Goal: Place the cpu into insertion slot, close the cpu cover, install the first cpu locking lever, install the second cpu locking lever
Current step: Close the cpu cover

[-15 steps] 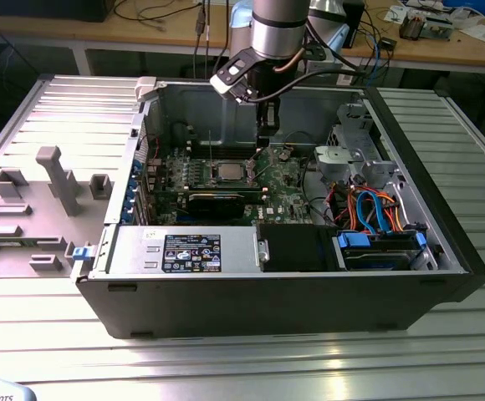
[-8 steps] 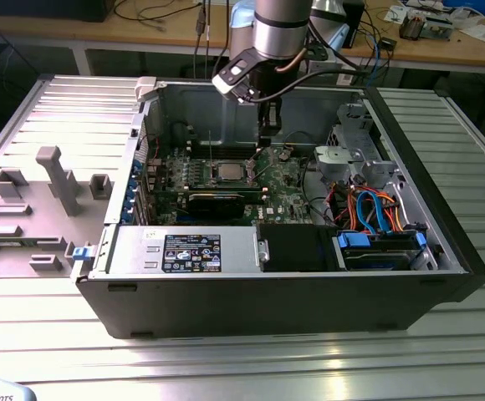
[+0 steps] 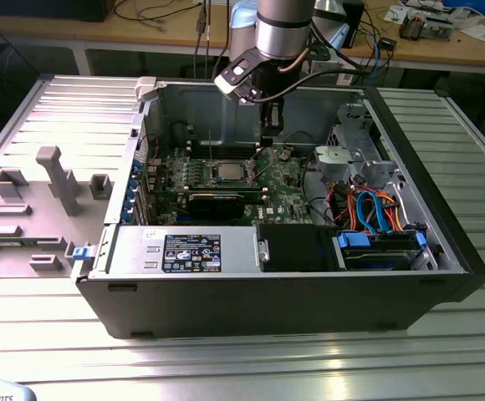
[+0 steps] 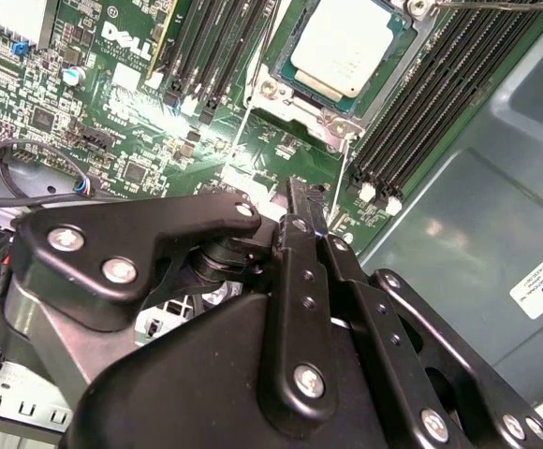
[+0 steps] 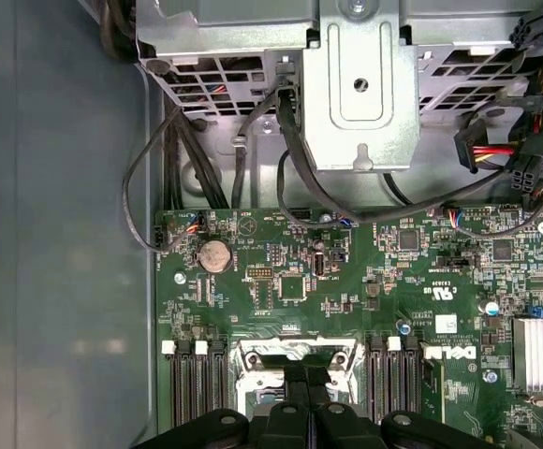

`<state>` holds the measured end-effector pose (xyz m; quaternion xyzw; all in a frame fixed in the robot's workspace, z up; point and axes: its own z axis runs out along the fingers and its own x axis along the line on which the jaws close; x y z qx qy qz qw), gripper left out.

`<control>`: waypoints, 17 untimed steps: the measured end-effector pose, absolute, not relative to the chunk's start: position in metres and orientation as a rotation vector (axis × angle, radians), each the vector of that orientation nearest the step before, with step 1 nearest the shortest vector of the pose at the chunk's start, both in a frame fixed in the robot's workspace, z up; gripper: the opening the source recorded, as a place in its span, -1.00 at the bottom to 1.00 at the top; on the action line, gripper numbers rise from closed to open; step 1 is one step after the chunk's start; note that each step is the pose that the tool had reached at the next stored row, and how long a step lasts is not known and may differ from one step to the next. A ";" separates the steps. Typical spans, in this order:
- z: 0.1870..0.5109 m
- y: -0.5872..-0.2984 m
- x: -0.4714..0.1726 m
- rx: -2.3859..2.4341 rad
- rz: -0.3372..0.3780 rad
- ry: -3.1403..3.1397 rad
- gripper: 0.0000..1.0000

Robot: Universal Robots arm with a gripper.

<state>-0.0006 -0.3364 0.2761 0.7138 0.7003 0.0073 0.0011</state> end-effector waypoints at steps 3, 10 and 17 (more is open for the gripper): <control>0.276 -0.336 0.000 2.241 0.023 2.198 -0.79; 0.276 -0.336 0.001 2.241 0.023 2.198 -0.79; 0.276 -0.336 0.003 2.241 0.023 2.198 -0.79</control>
